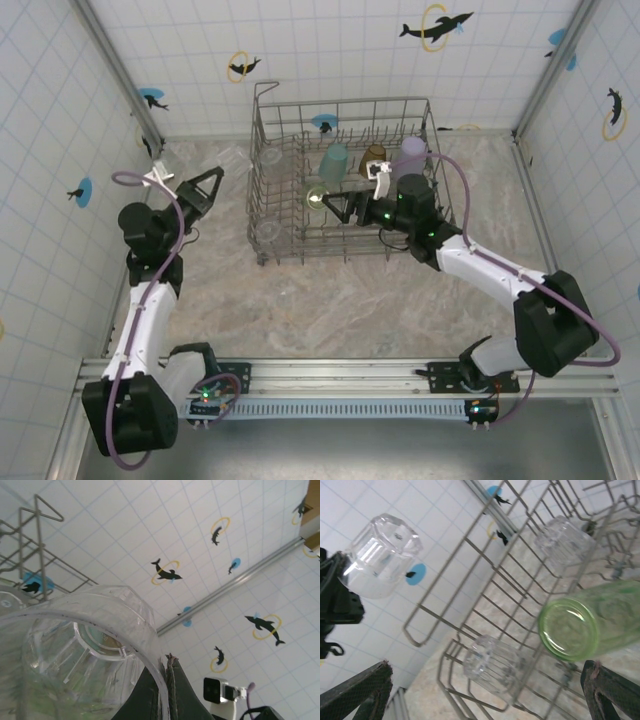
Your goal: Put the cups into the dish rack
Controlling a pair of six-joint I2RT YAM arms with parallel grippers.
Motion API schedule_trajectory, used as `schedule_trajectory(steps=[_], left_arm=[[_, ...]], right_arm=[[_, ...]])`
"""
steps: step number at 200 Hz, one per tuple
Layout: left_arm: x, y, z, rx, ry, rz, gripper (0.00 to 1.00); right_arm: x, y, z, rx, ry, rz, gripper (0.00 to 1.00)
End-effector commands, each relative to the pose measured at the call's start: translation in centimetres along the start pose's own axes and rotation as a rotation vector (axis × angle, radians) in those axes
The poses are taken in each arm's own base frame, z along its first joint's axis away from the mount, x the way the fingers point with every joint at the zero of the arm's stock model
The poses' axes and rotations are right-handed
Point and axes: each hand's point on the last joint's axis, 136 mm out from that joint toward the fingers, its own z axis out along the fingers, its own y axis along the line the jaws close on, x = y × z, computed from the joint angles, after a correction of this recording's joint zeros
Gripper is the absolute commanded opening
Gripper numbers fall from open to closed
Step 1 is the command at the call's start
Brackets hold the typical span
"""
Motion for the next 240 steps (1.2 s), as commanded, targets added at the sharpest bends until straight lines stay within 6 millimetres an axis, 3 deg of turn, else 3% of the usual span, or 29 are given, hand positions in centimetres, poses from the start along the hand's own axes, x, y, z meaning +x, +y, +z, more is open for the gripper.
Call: schedule_trajectory(steps=[1,50,110,240], left_arm=[[0.1,-4.8,0.6,0.154,0.049,0.078,0.00],[2.7,-5.5,2.2,0.196,0.132,0.046,0.00],[6.6,-6.6,4.7,0.275,0.276,-0.041,0.00],[9.1,-7.6,6.1,0.325,0.357,-0.166,0.00]], right_arm=[[-0.9,1.4,0.6,-0.103,-0.031,0.041,1.00],[-2.2,2.5,1.7,-0.180,-0.051,0.070,1.00],[-3.2,4.3,1.6,-0.290,-0.094,0.086,1.00],[-4.4,5.6,2.2,-0.376,-0.110,0.102,1.00]])
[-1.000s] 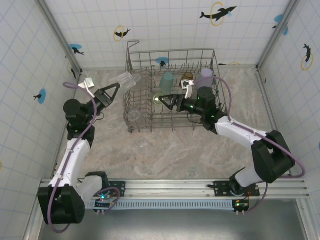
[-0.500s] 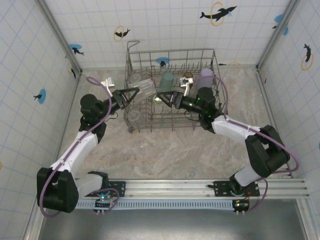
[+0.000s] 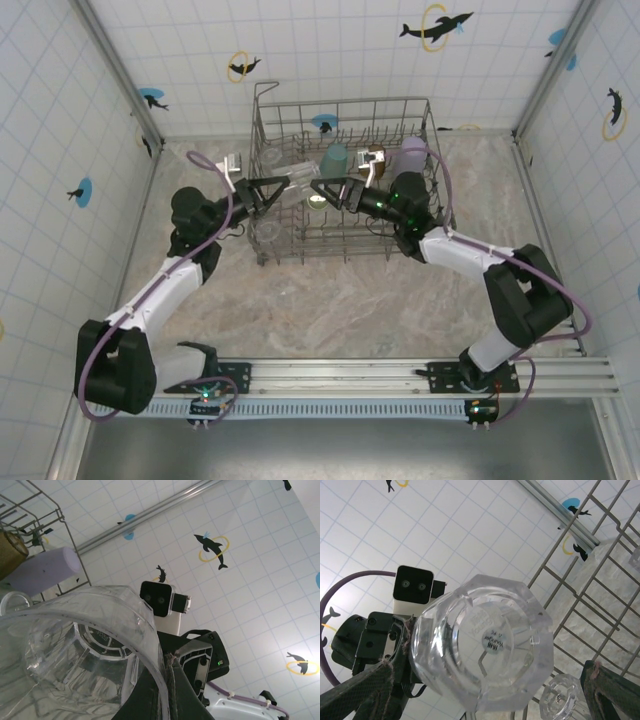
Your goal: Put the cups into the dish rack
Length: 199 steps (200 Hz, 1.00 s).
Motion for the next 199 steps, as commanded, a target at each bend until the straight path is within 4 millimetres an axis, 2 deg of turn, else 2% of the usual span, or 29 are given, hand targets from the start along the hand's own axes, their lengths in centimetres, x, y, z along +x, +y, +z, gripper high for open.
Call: schedule_trajectory(steps=[1,78,104,130,166,176,199], left_arm=[[-0.5,-3.3,0.3,0.090,0.002,0.067,0.00],[-0.2,-3.0,1.0,0.101,0.024,0.024,0.00],[0.2,-2.4,1.1,0.095,0.033,0.018,0.00],[0.3,-2.0,1.2,0.092,0.041,0.007,0.00],[0.3,-2.5,1.3,0.102,0.054,0.029,0.00],[0.3,-2.3,1.4,0.086,0.051,0.043,0.00],[0.1,-1.7,1.4,0.042,0.042,0.073,0.00]], right_arm=[[-1.7,2.2,0.6,-0.086,-0.032,-0.036,1.00],[-2.8,2.5,0.7,-0.139,-0.072,-0.005,0.95],[-3.3,2.6,0.5,-0.153,-0.096,0.014,0.87],[-3.3,2.7,0.7,-0.164,-0.091,0.028,0.72],[-3.3,3.2,0.6,-0.183,-0.083,0.027,0.44],[-3.3,3.1,0.5,-0.176,-0.081,0.022,0.39],[-3.2,3.1,0.4,-0.159,-0.080,0.012,0.35]])
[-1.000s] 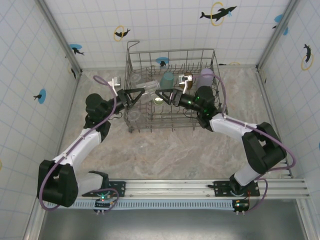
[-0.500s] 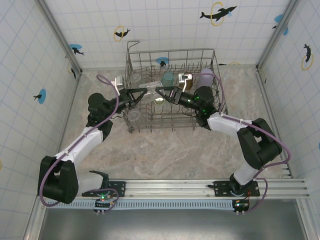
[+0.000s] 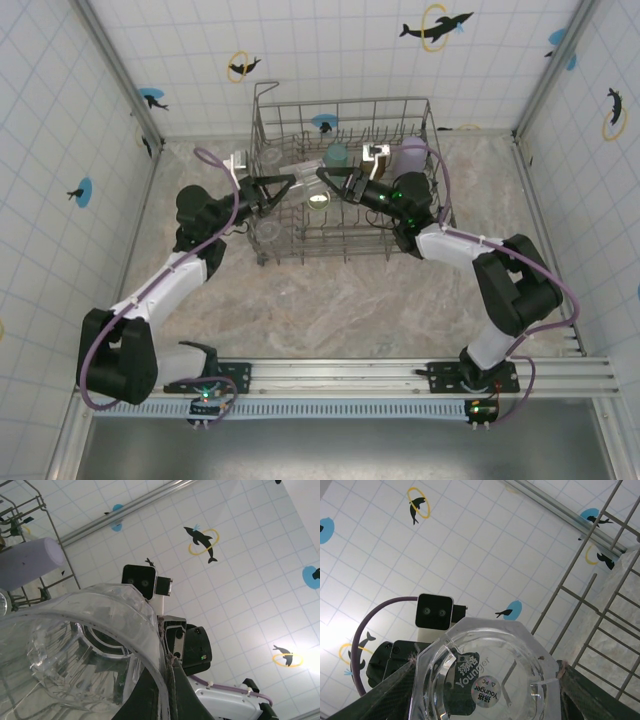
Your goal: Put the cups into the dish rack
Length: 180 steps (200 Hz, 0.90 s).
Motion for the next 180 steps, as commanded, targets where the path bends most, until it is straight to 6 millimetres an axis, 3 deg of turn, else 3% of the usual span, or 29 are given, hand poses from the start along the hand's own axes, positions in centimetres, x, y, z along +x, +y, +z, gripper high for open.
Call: schedule_trajectory(steps=[1,31,56,69,92,126,135,142,180], left_arm=[[-0.3,-1.3,0.3,-0.001,0.007,0.092,0.00],[-0.2,-0.9,0.4,-0.020,0.021,0.097,0.01],[-0.2,-1.6,0.4,-0.016,0.037,0.128,0.29],[-0.4,-2.2,0.2,-0.014,0.019,0.154,0.49],[-1.0,-2.3,0.0,-0.073,0.002,0.203,0.70],[-1.9,-2.2,-0.3,-0.184,-0.005,0.280,0.84],[-2.0,-1.3,-0.7,-0.250,-0.010,0.299,0.91],[-2.9,-2.4,-0.7,-0.271,-0.030,0.351,0.93],[-4.3,-2.7,-1.9,-0.372,-0.070,0.461,0.97]], right_arm=[[-0.8,2.8,0.6,-0.070,-0.005,-0.094,0.35],[-0.8,2.9,0.6,-0.069,0.000,-0.097,0.32],[-1.0,2.8,0.5,-0.055,-0.008,-0.103,0.28],[-1.1,2.9,0.5,-0.050,-0.010,-0.116,0.24],[-1.5,2.6,0.5,-0.013,-0.015,-0.137,0.22],[-2.4,2.3,1.1,0.046,-0.018,-0.183,0.20],[-2.6,1.9,1.2,0.075,-0.015,-0.201,0.20],[-2.7,1.7,1.3,0.095,-0.014,-0.213,0.20],[-3.0,0.6,1.6,0.148,-0.011,-0.240,0.20]])
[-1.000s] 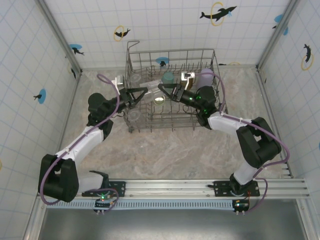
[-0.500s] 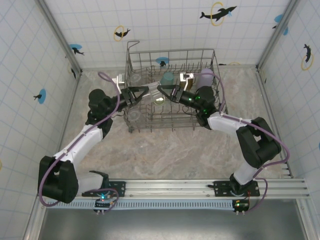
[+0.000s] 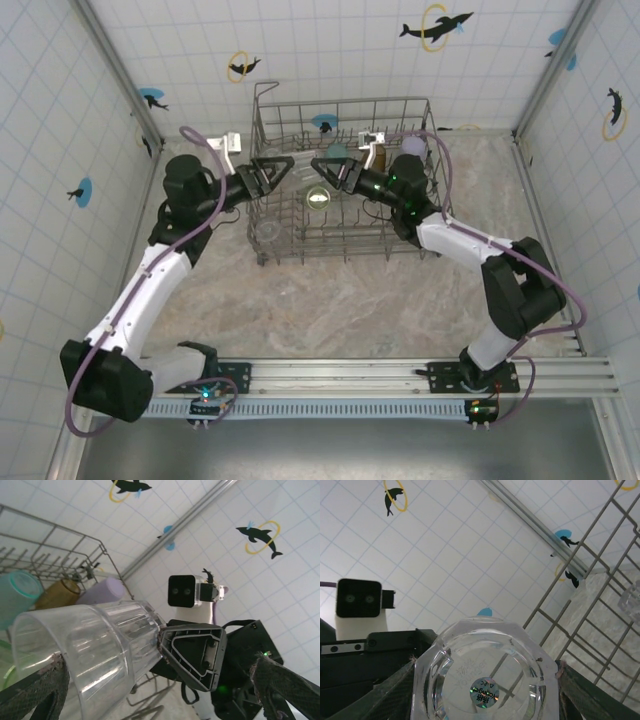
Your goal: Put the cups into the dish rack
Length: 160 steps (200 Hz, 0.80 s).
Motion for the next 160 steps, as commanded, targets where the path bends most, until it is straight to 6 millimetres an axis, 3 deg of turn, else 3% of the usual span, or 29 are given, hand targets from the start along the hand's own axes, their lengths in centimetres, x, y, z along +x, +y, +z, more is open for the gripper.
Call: schedule_trajectory(steps=[1,85,160], left_arm=[[-1.1,0.2,-1.3,-0.098,-0.032,0.136,0.97],[-2.8,5.1,-3.4,-0.403,-0.094,0.196,0.97],[-5.2,8.4,-4.9,-0.514,-0.121,0.229,0.97]], right_arm=[[-1.0,0.7,0.1,0.030,-0.012,-0.069,0.20],[-1.5,-0.5,0.9,0.117,-0.001,-0.115,0.19],[-1.5,-2.9,1.2,0.318,0.013,-0.205,0.20]])
